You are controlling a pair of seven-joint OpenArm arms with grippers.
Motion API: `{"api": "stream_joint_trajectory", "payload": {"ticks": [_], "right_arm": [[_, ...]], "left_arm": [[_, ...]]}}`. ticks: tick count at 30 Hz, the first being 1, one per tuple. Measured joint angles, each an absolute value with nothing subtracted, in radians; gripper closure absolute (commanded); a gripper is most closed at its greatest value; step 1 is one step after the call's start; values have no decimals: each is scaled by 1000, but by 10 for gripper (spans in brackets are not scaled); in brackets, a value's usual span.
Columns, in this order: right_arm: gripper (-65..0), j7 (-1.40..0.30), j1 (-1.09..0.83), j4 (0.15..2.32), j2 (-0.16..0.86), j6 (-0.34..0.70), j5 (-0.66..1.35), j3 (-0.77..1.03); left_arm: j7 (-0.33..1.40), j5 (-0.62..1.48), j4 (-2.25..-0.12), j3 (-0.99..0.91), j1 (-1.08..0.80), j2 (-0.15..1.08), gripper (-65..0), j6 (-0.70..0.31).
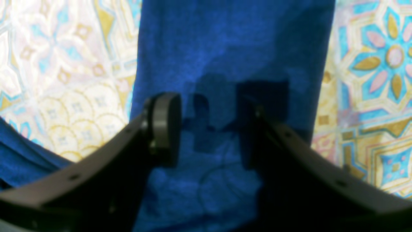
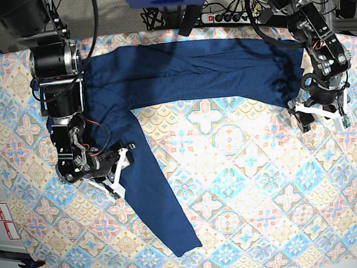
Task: Fold the T-shirt properly
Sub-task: 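Lower the right gripper onto the sleeve and the left onto the shirt end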
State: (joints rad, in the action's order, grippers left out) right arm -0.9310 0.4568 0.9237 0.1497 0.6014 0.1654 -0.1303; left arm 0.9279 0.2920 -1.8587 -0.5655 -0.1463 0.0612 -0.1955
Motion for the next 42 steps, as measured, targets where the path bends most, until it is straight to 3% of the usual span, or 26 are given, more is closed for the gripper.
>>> {"api": "stream_joint_trajectory", "payload": {"ticks": [10, 23, 33, 42], "right_arm": [[-270, -927, 460, 916, 120, 602, 165, -133], [-270, -814, 529, 835, 133, 598, -109, -123], [-270, -735, 516, 701, 205, 602, -123, -122], [-271, -729, 523, 681, 199, 601, -124, -122]], "left_arm": [[925, 292, -1859, -566, -119, 31, -459, -198], [928, 292, -1859, -571, -129, 31, -458, -193], [928, 292, -1859, -567, -153, 33, -458, -196], [928, 292, -1859, -567, -154, 33, -458, -199]]}}
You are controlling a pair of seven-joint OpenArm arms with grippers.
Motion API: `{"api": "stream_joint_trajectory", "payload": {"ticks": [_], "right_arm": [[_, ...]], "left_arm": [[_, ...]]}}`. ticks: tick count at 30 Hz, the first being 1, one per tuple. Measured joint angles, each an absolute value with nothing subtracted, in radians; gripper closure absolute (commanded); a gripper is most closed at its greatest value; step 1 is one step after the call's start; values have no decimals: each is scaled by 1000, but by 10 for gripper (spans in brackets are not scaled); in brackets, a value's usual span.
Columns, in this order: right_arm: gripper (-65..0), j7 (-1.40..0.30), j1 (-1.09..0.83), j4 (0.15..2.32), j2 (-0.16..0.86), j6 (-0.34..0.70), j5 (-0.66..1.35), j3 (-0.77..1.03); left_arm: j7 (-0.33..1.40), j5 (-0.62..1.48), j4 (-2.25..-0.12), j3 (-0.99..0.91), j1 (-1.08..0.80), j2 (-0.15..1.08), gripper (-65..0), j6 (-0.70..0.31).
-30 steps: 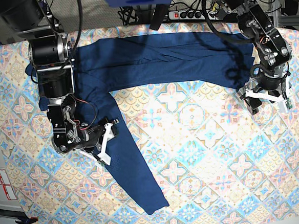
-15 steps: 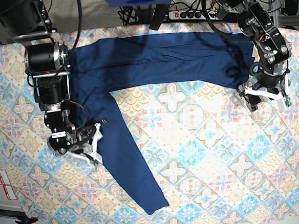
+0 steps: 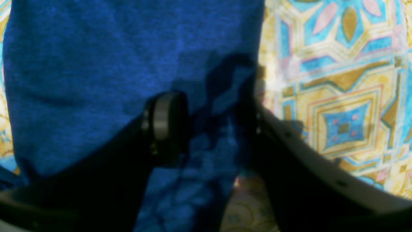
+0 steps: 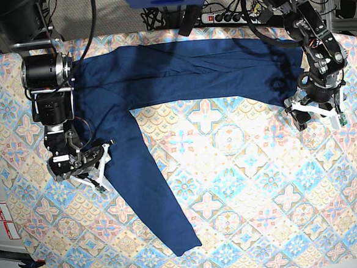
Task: Fold the T-shirt properly
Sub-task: 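Lower the right gripper onto the sleeve and the left onto the shirt end, then grasp the blue sleeve near its base with the right gripper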
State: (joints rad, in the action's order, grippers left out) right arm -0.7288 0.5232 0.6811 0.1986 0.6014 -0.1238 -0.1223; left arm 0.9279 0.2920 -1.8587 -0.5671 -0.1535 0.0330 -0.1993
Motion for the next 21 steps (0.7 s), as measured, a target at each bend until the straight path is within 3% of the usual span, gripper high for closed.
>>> {"api": "stream_joint_trajectory", "payload": {"ticks": [8, 16, 18, 21], "right_arm": [[-271, -717, 524, 681, 134, 590, -128, -124], [-266, -668, 479, 696, 133, 579, -106, -123], [-232, -669, 476, 696, 133, 577, -108, -123], [-126, -665, 471, 702, 134, 572, -107, -123]], "left_arm": [[929, 291, -1859, -566, -174, 33, -458, -199], [926, 368, -1859, -565, -197, 33, -458, -199], [932, 368, -1859, -566, -200, 34, -458, -196], [928, 369, -1858, -565, -195, 36, -458, -199]]}}
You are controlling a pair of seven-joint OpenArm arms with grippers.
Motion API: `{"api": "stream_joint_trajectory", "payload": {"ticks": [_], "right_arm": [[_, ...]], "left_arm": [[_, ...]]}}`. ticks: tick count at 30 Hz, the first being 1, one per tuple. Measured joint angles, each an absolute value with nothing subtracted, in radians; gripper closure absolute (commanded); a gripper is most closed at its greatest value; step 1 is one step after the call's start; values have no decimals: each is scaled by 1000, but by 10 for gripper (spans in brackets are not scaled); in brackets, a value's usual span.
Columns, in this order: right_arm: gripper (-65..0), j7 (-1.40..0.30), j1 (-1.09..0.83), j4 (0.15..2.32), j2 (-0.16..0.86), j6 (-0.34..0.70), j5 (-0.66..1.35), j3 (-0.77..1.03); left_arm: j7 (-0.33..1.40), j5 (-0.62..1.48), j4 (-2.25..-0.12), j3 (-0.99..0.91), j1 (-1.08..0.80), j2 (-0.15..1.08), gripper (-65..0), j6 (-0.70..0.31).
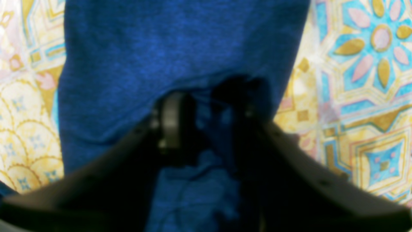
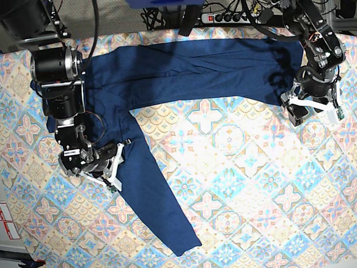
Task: Fold the T-shirt properly
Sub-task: 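Grasp the blue sleeve near its base with the right gripper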
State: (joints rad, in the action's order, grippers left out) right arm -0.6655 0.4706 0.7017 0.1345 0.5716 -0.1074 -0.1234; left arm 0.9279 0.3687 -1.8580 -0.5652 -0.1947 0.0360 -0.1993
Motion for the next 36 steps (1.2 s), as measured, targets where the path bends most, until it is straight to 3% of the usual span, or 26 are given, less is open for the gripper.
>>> {"api": "stream_joint_trajectory", "payload": {"ticks": [4, 7, 10, 20, 29, 36], "right_arm": [[0, -665, 468, 703, 136, 572, -104, -123], [-2, -676, 468, 707, 134, 580, -104, -119], [-1, -720, 464, 735, 136, 669, -105, -116], [-1, -947, 270, 1102, 127, 696, 6, -124], [-1, -958, 127, 1401, 128, 696, 9, -126], [-2, -942, 71, 1417, 105, 696, 7, -124]], "left_arm": [[928, 368, -1857, -565, -198, 36, -458, -199], [928, 368, -1857, -565, -197, 36, -457, -199], [928, 368, -1857, -565, -197, 36, -457, -199], [924, 371, -1855, -564, -196, 35, -457, -199], [924, 369, -1853, -562, -197, 33, -457, -197], [921, 370, -1786, -562, -192, 34, -457, -197]]}}
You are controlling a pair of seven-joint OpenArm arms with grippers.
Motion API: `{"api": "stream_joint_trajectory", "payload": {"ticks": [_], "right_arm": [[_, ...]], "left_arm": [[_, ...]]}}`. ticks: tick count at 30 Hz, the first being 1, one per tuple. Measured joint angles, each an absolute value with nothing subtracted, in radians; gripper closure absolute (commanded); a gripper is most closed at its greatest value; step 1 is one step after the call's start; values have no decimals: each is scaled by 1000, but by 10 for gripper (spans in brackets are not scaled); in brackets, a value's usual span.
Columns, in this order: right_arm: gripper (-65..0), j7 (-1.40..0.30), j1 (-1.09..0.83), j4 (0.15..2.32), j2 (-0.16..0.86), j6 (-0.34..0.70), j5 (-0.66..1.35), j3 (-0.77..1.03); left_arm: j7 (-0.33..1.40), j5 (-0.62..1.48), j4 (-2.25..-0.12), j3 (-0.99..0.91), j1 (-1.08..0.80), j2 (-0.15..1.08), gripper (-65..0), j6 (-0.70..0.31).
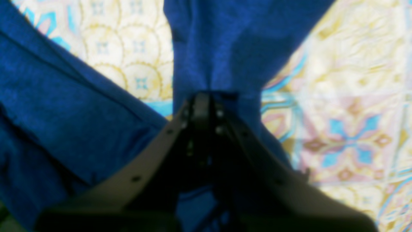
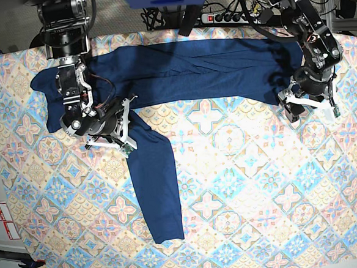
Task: Fold the T-shirt properly
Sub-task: 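Grasp the blue sleeve near its base with the right gripper, then drag the sleeve with the right gripper up onto the folded band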
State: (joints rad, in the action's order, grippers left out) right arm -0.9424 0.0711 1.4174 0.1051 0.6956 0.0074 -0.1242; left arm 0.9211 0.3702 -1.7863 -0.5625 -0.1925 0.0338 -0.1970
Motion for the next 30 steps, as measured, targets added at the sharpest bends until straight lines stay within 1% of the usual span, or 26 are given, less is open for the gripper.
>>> {"api": "stream_joint_trajectory", "payload": {"ticks": [3, 5, 11, 17, 22, 25, 30], "right_arm": [[-4, -939, 101, 1386, 100, 705, 10, -125], [-21, -943, 147, 1350, 101, 701, 9, -124], [-139, -941, 262, 1216, 103, 696, 8, -121], [-218, -942, 335, 1074, 103, 696, 8, -122], [-298, -907, 377, 994, 102, 696, 9, -122], [-324, -894, 381, 955, 102, 696, 8, -123], [-327, -876, 394, 915, 105, 696, 9, -122]], "left_arm": [[920, 371, -1778, -562, -193, 34, -457, -197], [920, 371, -1778, -562, -194, 36, -457, -197], [919, 371, -1778, -562, -191, 34, -457, -197], [917, 371, -1779, -562, -192, 34, -457, -197], [917, 372, -1779, -562, -192, 34, -457, -199], [917, 372, -1779, -562, -192, 34, -457, -199], [917, 372, -1779, -562, -192, 33, -457, -199]]}}
